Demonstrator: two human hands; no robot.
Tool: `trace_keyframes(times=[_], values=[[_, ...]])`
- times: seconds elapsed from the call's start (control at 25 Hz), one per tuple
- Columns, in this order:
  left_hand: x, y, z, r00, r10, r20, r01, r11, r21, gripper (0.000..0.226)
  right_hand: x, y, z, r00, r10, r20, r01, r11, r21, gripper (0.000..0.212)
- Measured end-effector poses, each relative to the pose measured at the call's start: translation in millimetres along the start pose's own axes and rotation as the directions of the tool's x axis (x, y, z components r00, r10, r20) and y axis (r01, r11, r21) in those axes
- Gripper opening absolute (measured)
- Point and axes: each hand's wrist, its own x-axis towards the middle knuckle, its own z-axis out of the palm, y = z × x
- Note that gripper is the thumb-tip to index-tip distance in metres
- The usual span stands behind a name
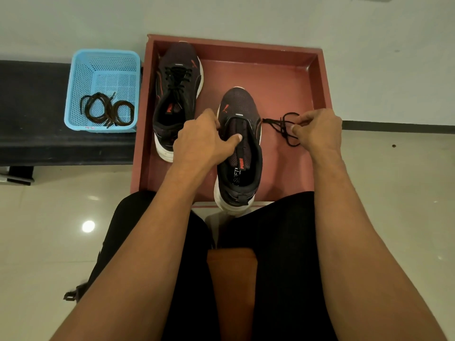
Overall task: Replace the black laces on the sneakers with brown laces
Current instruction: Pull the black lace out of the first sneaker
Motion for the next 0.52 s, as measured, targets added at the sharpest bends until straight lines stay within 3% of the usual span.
trace_keyframes(times=[0.08, 0.24, 0.36, 0.52], values=[[-2.2, -0.5, -3.0, 0.997, -0.028, 0.075, 0.028, 1.0, -0.003, 0.059, -0.6, -2.9, 1.0, 0.999, -0.047, -0.02, 0.047, 0.999, -0.005, 0.031], [-6.2, 0.5, -9.8, 0.98, -0.035, 0.197, 0.062, 0.989, -0.133, 0.026, 8.4, -15.0, 1.9, 0.989, -0.135, 0.06, 0.14, 0.986, -0.094, 0.056], [-5.1, 1.0, -9.4, 0.989, -0.031, 0.145, 0.063, 0.973, -0.221, 0.016, 17.3, -19.3, 6.1, 0.97, -0.13, 0.205, 0.182, 0.948, -0.262, 0.081], [-1.6, 3.1, -5.5, 1.0, -0.021, -0.001, 0.02, 0.954, -0.3, 0.018, 18.0, -10.8, 17.7, 0.951, -0.135, 0.279, 0.223, 0.923, -0.314, 0.081]])
